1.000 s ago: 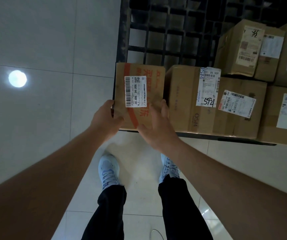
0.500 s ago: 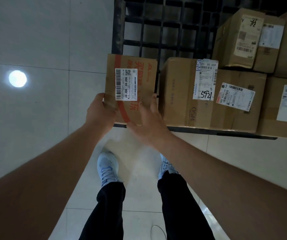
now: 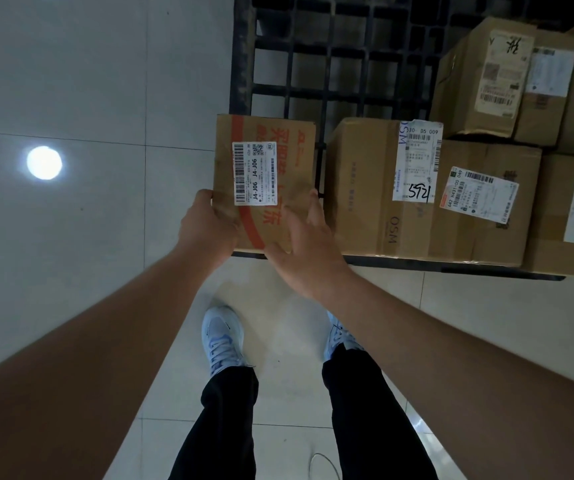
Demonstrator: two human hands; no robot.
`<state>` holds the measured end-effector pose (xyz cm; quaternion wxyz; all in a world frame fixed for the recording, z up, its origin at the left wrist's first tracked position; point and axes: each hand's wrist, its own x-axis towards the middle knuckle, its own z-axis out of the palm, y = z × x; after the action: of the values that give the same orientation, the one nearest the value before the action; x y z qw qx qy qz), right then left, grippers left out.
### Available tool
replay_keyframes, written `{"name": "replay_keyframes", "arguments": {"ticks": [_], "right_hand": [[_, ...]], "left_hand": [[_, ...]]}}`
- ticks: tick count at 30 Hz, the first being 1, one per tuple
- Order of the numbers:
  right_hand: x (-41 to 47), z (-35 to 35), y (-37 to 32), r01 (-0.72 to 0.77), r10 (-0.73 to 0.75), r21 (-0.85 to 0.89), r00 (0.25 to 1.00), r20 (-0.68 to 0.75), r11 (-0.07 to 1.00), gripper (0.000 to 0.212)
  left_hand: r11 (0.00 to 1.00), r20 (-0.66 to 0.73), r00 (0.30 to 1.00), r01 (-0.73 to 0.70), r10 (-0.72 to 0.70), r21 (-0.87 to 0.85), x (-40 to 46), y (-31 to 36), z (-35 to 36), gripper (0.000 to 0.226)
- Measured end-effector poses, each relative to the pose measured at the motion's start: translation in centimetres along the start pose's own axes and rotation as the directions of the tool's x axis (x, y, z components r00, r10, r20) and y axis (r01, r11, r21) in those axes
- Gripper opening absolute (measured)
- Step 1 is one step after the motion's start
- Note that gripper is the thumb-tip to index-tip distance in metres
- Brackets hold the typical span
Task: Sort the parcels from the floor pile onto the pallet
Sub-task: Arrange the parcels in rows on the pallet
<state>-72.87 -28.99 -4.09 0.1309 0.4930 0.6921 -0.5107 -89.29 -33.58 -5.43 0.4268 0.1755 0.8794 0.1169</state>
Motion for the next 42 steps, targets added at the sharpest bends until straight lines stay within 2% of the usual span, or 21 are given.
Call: {"name": "replay_keyframes", "arguments": {"ticks": [13,22,25,27,29,32,36,39,42], "right_hand": [[0.3,-0.1,-0.1,-0.059,0.058,-0.019,0.997,-0.049,0.998,0.067],[0.0,0.2,0.4,-0.028,0.028,0.011,0.999,-0.043,1.000,0.067],[-0.2,-0.3,0.6,-0.023,0.030,0.050,0.991,-0.129,0.998,0.060],[-0.3,-1.1,0.8,-0.053,0.068,0.076,0.975,-0.210,0.996,0.060],[-0.5,-2.0,1.1,-0.069,0.089,0.086,0.963,-0.255,0.994,0.058],[-0.9,-3.4,1.1,-0.065,0.077,0.050,0.955,-0.287,0.997,0.056],[-2.2,-5.5,1.3,-0.091,0.095,0.025,0.948,-0.305,0.996,0.056],[-3.2,-7.4,2.0,-0.140,0.138,0.016,0.939,-0.316,0.990,0.056],[-3.2,-9.0,4.0,-0.233,0.209,-0.031,0.919,-0.334,0.972,0.057]], "left_hand": [[0.999,0.051,0.998,-0.032,0.033,-0.017,-0.5,0.1,0.3,0.045],[0.997,0.042,0.997,-0.067,0.068,-0.025,-0.2,-0.7,0.1,0.053],[0.997,0.021,0.997,-0.077,0.078,-0.016,-0.2,-0.6,0.2,0.057],[0.995,-0.017,0.995,-0.098,0.098,0.021,-0.2,-0.3,0.4,0.067],[0.986,-0.044,0.987,-0.149,0.153,0.073,-0.3,0.3,0.4,0.079],[0.927,-0.040,0.942,-0.318,0.332,0.198,-1.1,1.6,0.3,0.082],[0.833,0.070,0.899,-0.428,0.432,0.352,-2.9,3.7,0.6,0.094],[0.768,0.154,0.870,-0.488,0.469,0.416,-4.2,5.9,1.0,0.089],[0.707,0.212,0.814,-0.576,0.541,0.410,-4.9,7.9,2.4,0.082]]}}
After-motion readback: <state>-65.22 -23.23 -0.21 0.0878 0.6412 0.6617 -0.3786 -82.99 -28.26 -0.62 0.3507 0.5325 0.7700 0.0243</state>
